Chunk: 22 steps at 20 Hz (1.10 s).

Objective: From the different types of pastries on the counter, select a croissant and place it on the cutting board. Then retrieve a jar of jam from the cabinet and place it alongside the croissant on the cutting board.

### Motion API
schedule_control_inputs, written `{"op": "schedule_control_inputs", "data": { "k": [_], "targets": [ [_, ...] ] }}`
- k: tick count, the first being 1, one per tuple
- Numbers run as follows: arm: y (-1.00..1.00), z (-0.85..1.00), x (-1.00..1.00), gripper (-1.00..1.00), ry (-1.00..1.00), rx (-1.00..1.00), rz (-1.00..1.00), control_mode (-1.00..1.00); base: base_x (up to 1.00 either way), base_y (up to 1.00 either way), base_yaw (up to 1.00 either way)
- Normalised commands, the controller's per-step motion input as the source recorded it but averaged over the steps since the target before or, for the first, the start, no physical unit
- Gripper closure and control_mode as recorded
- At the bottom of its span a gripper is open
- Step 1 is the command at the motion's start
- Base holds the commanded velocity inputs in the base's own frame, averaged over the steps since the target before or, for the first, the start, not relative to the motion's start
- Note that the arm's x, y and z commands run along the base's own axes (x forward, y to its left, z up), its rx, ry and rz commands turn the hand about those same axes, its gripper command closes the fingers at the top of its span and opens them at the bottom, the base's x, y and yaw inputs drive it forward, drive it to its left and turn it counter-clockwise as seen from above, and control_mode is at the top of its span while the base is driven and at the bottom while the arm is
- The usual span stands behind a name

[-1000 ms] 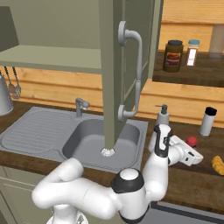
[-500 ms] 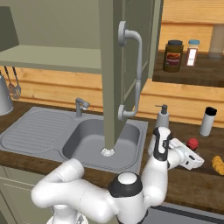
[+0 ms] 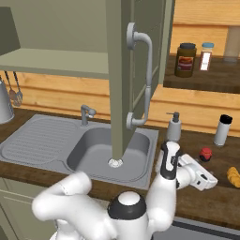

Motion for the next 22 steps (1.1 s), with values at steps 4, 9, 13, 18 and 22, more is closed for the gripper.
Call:
{"op": "schedule_control_inputs", "data": {
  "k": [4,9,13,18,22],
  "targets": [
    [0.51,-0.03,-0.71,-1.00,0.00,0.01,0.00,-1.00,0.00,0.00,0.00],
    [0.76,0.08,-0.25,-1.00,0.00,0.00,0.01,-1.00,0.00,0.00,0.00],
    [0.88,0.27,-0.07,-1.00,0.00,0.00,0.06,-1.00,0.00,0.00,0.00],
    [0.90,0.53,0.00,-1.00,0.00,0.00,0.09,-1.00,0.00,0.00,0.00],
    [0.71,0.90,-0.03,-1.00,0.02,0.00,0.02,-1.00,0.00,0.00,0.00]
  ]
}}
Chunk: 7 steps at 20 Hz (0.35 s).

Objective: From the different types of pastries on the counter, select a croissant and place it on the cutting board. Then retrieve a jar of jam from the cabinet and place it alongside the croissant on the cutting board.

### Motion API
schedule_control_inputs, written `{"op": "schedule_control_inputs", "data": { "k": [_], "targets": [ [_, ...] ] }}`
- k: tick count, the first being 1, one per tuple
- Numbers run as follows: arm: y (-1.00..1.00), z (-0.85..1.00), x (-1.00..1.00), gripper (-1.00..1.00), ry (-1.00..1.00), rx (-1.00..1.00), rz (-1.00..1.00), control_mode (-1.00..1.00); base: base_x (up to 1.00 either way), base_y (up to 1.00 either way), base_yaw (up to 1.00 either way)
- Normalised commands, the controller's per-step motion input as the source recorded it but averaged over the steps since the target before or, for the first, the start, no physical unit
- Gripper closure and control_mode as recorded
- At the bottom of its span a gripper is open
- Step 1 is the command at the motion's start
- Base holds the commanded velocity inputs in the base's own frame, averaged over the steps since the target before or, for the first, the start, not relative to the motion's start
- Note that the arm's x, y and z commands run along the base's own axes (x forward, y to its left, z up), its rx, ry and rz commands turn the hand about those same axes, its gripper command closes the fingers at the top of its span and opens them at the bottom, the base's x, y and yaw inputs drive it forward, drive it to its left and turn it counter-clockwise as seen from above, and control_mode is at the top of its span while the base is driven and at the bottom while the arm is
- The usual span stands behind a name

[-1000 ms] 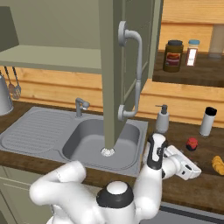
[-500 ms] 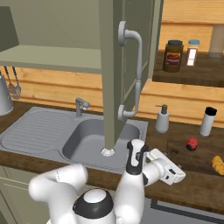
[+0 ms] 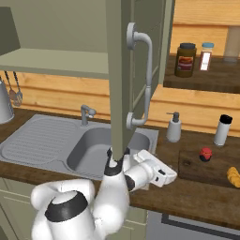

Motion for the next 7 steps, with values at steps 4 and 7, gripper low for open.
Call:
{"op": "schedule_control_inputs", "data": {
  "k": [4,7],
  "targets": [
    [0.51,0.94,-0.31,-1.00,0.00,0.00,0.00,-1.00,0.00,0.00,0.00],
    [0.52,0.73,-0.67,-1.00,0.00,0.00,0.00,-1.00,0.00,0.00,0.00]
  ]
}}
